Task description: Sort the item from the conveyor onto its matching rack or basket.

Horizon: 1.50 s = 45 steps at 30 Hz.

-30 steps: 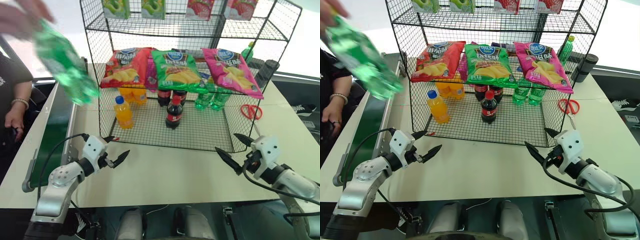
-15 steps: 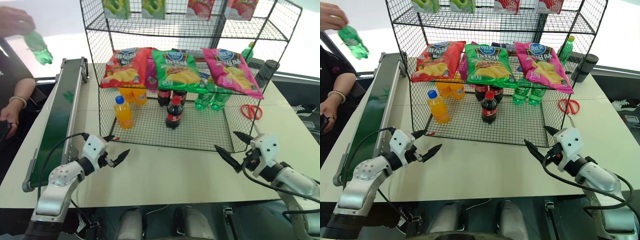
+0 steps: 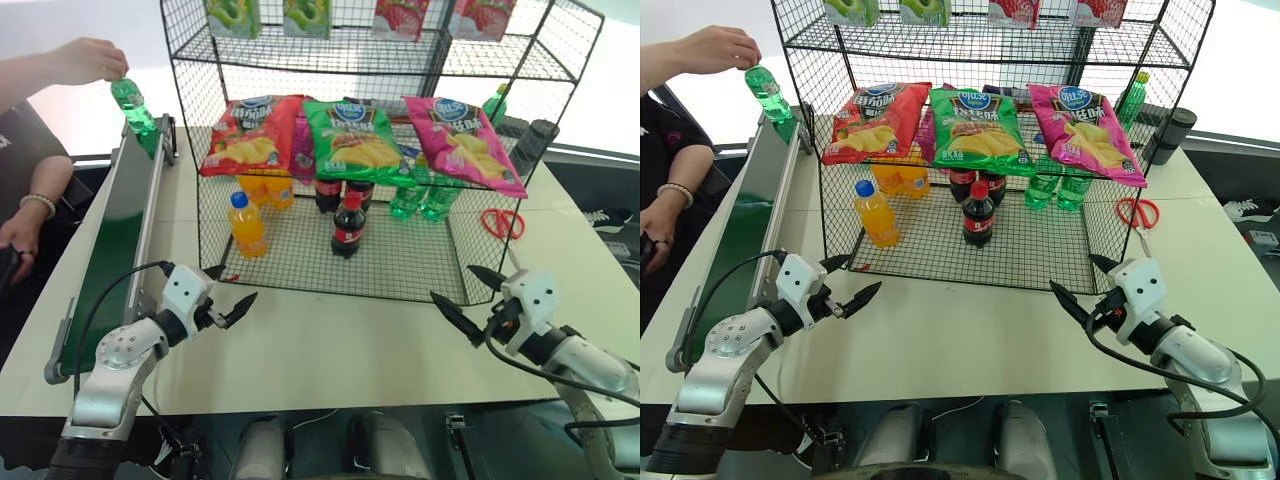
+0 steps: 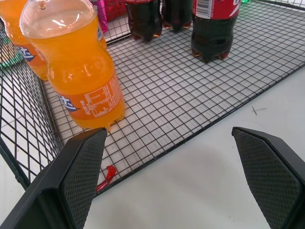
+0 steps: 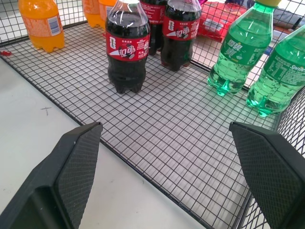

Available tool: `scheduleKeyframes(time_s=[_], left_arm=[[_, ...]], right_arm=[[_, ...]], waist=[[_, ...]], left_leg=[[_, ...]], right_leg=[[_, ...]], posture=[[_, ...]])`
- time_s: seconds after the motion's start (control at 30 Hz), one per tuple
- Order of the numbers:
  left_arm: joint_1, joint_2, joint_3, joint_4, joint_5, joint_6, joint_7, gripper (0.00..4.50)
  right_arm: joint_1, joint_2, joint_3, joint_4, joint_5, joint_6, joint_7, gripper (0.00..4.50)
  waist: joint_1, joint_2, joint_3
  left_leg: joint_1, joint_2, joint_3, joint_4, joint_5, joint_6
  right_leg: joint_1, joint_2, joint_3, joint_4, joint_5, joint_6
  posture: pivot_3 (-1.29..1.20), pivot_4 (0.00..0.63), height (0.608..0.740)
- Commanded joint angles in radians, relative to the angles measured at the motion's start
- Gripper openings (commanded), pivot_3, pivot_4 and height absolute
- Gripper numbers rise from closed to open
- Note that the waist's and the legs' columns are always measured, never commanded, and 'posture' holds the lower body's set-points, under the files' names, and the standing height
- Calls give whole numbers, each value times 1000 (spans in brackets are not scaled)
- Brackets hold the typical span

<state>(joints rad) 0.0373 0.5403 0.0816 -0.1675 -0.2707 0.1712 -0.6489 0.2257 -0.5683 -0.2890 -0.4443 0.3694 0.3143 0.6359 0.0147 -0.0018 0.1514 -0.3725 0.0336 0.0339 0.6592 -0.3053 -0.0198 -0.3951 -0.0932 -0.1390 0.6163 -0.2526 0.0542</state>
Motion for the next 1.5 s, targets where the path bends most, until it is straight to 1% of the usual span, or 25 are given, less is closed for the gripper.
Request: scheduleKeyframes(time_s=[0.03,0.17,0.23,0.37,0.47,0.57,0.67,0.77,0.87,1.07,1.5], left_arm=[[-3,4,34,-14,-13,-1,2,4500],[3,3,52,-24,-21,2,4,4500],[10,-6,85,-44,-58,21,14,4500],[27,-34,206,-99,-158,79,74,4500],[29,-77,353,-106,-241,110,186,4500],[24,-94,448,-70,-222,90,281,4500],[19,-87,479,-9,-160,44,332,4500],[3,-92,514,60,-158,10,357,4500],[-3,-97,524,110,-151,-18,371,4500],[-3,-100,500,181,-120,-73,369,4500],[-34,-129,474,235,-94,-122,387,4500]], right_arm=[[-10,7,4,-13,1,-24,-3,4441],[-24,7,16,-17,0,-18,-8,4441],[-31,6,19,-17,2,-16,-8,4441],[-51,-1,30,-13,6,-13,0,4441],[-71,0,62,-26,11,-8,13,4441],[-92,8,114,-47,10,-1,21,4441],[-106,17,167,-57,3,-7,26,4441],[-130,42,234,-70,9,-9,26,4441],[-138,63,284,-67,2,-21,36,4441],[-131,103,391,-52,-31,-59,45,4441],[-146,120,445,10,-61,-133,94,4441]], waist=[[0,0,0],[0,0,0],[-1,0,0],[-1,0,0],[0,-2,0],[-3,-3,0],[0,-3,-1],[1,-4,-1],[1,-7,-3],[-1,-8,-3],[-1,-8,-4]], left_leg=[[0,0,0,0,0,0],[0,0,0,0,0,0],[0,0,0,0,0,0],[0,0,0,0,0,0],[0,0,0,0,0,0],[0,1,0,0,0,0],[1,0,0,0,0,0],[1,0,0,0,0,0],[0,0,-1,1,0,0],[0,0,0,1,0,0],[0,0,0,1,0,0]], right_leg=[[0,0,0,0,0,0],[0,0,0,0,0,0],[0,0,0,0,0,0],[0,0,0,0,0,0],[0,0,0,0,0,0],[0,-1,0,0,0,0],[1,1,0,0,0,0],[1,0,0,0,0,0],[1,0,-1,0,0,0],[0,-1,-1,0,0,0],[0,-2,-1,1,0,0]], posture=[[0,150,735],[0,150,735],[0,150,735],[0,150,735],[0,150,735],[0,150,735],[0,150,735],[0,150,735],[0,150,735],[0,150,735],[0,150,735]])
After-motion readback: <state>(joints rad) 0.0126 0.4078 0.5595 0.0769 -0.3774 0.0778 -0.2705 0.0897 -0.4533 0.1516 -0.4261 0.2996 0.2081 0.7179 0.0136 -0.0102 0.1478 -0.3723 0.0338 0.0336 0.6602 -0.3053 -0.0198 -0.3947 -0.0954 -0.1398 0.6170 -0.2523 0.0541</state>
